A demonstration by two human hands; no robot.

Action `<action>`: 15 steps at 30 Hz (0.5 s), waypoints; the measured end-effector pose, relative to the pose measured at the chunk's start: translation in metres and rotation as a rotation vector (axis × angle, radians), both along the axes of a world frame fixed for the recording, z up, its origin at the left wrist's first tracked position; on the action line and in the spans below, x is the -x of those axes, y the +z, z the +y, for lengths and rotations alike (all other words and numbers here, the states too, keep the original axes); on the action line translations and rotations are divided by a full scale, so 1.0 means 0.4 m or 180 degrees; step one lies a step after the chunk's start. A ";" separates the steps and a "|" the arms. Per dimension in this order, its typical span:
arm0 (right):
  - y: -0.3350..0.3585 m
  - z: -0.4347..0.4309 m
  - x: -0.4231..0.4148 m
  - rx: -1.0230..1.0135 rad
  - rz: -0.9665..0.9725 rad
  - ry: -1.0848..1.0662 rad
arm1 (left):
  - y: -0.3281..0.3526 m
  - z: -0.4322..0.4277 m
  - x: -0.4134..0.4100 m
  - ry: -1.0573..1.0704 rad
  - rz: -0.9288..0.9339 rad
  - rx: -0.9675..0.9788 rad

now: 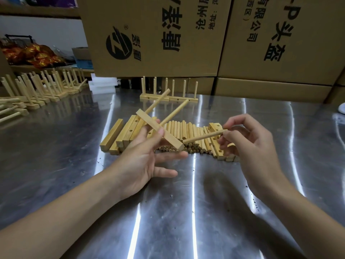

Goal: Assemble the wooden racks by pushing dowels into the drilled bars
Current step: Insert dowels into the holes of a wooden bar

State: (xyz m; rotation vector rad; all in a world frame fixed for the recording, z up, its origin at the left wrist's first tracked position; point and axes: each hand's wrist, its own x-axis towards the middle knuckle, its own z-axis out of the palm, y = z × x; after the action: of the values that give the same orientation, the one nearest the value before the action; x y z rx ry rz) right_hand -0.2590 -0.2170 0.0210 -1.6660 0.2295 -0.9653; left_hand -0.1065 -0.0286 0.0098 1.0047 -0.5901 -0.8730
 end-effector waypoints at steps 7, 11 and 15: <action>-0.008 0.008 0.002 0.0342 -0.0329 -0.0074 | -0.009 0.004 -0.004 -0.0318 -0.0261 0.0074; -0.006 0.013 0.005 0.0541 -0.0349 -0.0030 | -0.011 0.000 -0.007 -0.0232 -0.0324 -0.0021; -0.006 0.023 0.009 0.0830 -0.0249 -0.0149 | -0.017 -0.003 -0.010 -0.0167 -0.0470 -0.0108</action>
State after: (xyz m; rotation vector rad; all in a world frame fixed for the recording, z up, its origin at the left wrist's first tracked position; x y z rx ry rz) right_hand -0.2628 -0.2077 0.0185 -1.8614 0.0928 -1.1312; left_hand -0.1025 -0.0300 0.0029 1.0947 -0.7315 -0.8623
